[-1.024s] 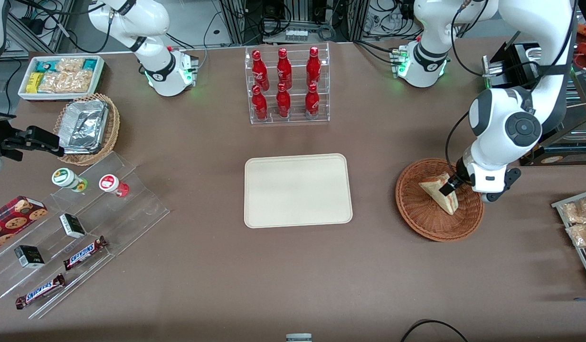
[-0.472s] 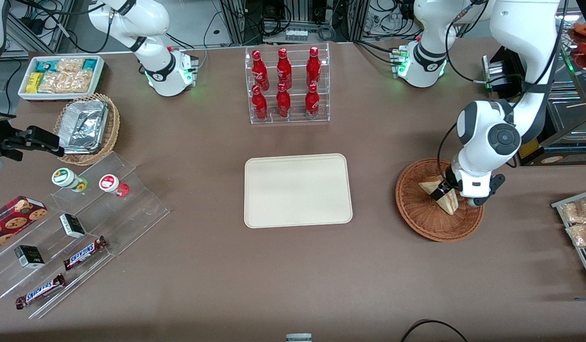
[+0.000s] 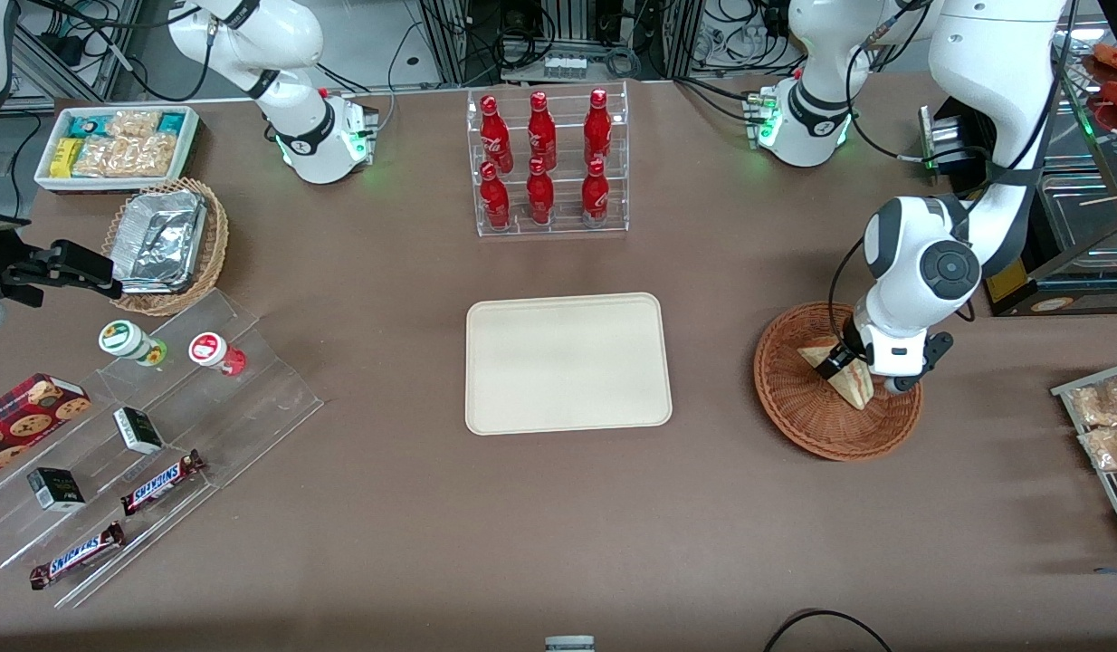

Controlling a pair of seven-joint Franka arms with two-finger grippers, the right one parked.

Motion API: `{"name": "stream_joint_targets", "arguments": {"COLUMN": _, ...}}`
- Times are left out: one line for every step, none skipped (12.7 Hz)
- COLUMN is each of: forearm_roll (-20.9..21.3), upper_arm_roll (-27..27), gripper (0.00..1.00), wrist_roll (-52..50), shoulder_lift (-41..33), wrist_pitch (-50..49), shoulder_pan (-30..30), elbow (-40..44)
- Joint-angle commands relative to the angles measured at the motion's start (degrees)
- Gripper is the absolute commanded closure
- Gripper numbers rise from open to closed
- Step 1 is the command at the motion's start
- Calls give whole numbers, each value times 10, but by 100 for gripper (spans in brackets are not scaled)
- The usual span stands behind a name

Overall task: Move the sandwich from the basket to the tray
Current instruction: 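Lower the left gripper and close it on the sandwich's crust edge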

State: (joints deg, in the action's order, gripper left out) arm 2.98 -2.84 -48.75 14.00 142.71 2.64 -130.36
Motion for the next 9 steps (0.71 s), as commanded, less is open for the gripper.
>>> {"name": "stream_joint_targets", "arguments": {"forearm_roll": 7, "upper_arm_roll": -1, "gripper": 100, "wrist_roll": 9, "shoulder_lift": -20, "wrist_pitch": -22, "shoulder_pan": 2, "elbow": -1}}
{"name": "stream_joint_targets", "arguments": {"forearm_roll": 7, "upper_arm_roll": -1, "gripper": 100, "wrist_roll": 29, "shoulder_lift": -30, "wrist_pitch": -35, "shoulder_pan": 2, "elbow": 1}}
{"name": "stream_joint_targets", "arguments": {"forearm_roll": 7, "upper_arm_roll": -2, "gripper": 100, "wrist_roll": 47, "shoulder_lift": -39, "wrist_pitch": -52, "shoulder_pan": 3, "elbow": 8}}
{"name": "stream_joint_targets", "arguments": {"forearm_roll": 7, "upper_arm_roll": -3, "gripper": 100, "wrist_roll": 61, "shoulder_lift": -45, "wrist_pitch": -76, "shoulder_pan": 3, "elbow": 19}}
{"name": "stream_joint_targets", "arguments": {"forearm_roll": 7, "upper_arm_roll": -5, "gripper": 100, "wrist_roll": 74, "shoulder_lift": -47, "wrist_pitch": -106, "shoulder_pan": 7, "elbow": 39}}
{"name": "stream_joint_targets", "arguments": {"forearm_roll": 7, "upper_arm_roll": -9, "gripper": 100, "wrist_roll": 88, "shoulder_lift": -47, "wrist_pitch": -142, "shoulder_pan": 14, "elbow": 63}}
{"name": "stream_joint_targets", "arguments": {"forearm_roll": 7, "upper_arm_roll": -13, "gripper": 100, "wrist_roll": 99, "shoulder_lift": -45, "wrist_pitch": -175, "shoulder_pan": 26, "elbow": 90}}
{"name": "stream_joint_targets", "arguments": {"forearm_roll": 7, "upper_arm_roll": -14, "gripper": 100, "wrist_roll": 110, "shoulder_lift": -43, "wrist_pitch": -203, "shoulder_pan": 42, "elbow": 112}}
{"name": "stream_joint_targets", "arguments": {"forearm_roll": 7, "upper_arm_roll": -14, "gripper": 100, "wrist_roll": 114, "shoulder_lift": -42, "wrist_pitch": -216, "shoulder_pan": 66, "elbow": 127}}
